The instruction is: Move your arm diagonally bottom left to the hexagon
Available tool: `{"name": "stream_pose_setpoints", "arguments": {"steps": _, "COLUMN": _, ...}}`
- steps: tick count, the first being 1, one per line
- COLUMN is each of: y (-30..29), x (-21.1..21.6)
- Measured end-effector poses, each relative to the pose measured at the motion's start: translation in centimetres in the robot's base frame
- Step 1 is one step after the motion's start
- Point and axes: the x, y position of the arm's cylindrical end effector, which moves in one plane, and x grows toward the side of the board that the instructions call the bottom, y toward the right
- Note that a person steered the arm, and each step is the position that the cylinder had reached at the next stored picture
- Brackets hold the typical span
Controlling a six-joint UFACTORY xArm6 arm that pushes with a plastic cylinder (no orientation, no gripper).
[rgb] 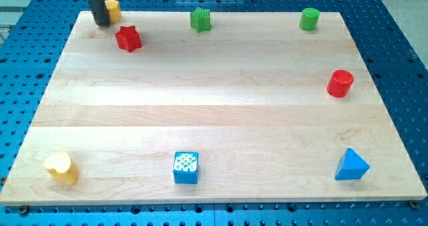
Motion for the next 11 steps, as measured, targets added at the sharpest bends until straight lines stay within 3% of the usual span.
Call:
{"name": "stream_pose_setpoints", "arguments": {"steps": 3, "y": -3.8, "x": -1.9}}
{"name": "stream_pose_setpoints", "arguments": {"steps": 5, "y": -3.1, "x": -2.1}}
{"name": "stream_pose_setpoints", "arguments": {"steps": 7, "y": -2.4, "x": 4.8}}
{"name": "stream_pose_setpoints", "arguments": {"steps": 11, "y": -1.4, "x": 4.9}}
